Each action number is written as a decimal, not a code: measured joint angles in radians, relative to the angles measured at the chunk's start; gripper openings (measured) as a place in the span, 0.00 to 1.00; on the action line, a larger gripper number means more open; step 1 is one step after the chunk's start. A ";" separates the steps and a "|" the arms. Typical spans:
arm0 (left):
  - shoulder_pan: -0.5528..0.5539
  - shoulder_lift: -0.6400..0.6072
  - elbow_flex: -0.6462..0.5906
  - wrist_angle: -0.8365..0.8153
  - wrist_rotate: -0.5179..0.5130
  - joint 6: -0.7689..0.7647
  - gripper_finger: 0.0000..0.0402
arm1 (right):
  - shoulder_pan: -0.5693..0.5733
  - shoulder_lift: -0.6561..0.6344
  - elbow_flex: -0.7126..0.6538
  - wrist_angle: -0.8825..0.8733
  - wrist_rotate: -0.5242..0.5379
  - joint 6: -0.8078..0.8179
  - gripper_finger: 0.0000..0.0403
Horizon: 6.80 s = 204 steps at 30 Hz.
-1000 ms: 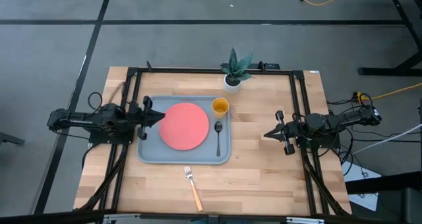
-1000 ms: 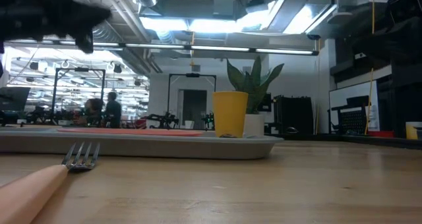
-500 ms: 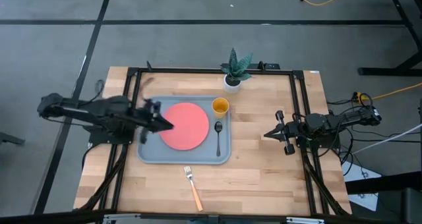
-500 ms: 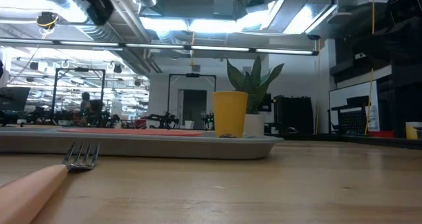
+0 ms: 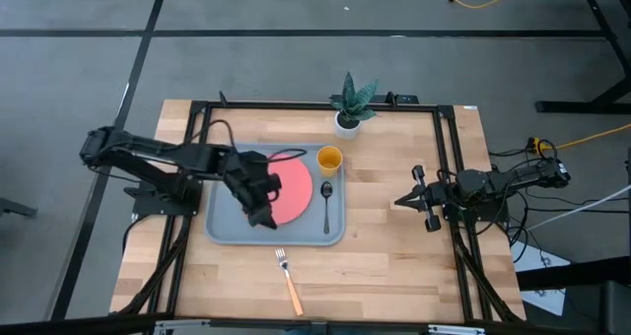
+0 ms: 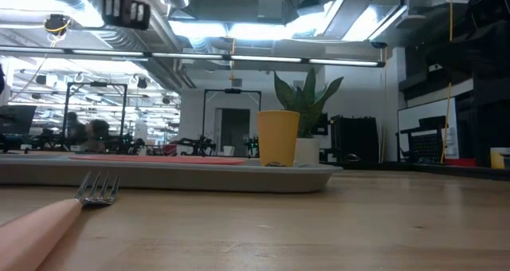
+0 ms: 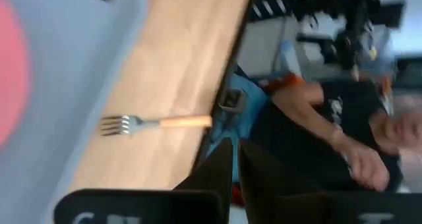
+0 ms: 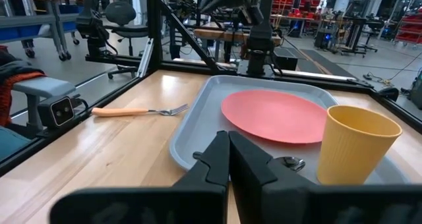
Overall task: Pick and place plate/cup/fork/spoon on tray
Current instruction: Put the yellow fork on the gray tray
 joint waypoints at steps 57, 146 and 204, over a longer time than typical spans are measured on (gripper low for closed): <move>-0.562 0.334 0.057 -0.011 -0.907 -0.985 0.35 | 0.000 0.000 0.000 0.000 0.000 0.000 0.03; -0.510 1.036 0.711 -0.460 -0.561 -1.400 0.34 | 0.000 0.000 0.001 0.000 0.000 0.000 0.03; -0.283 1.041 0.957 -0.665 -0.978 -1.002 0.10 | 0.000 0.000 0.000 0.000 0.000 0.000 0.03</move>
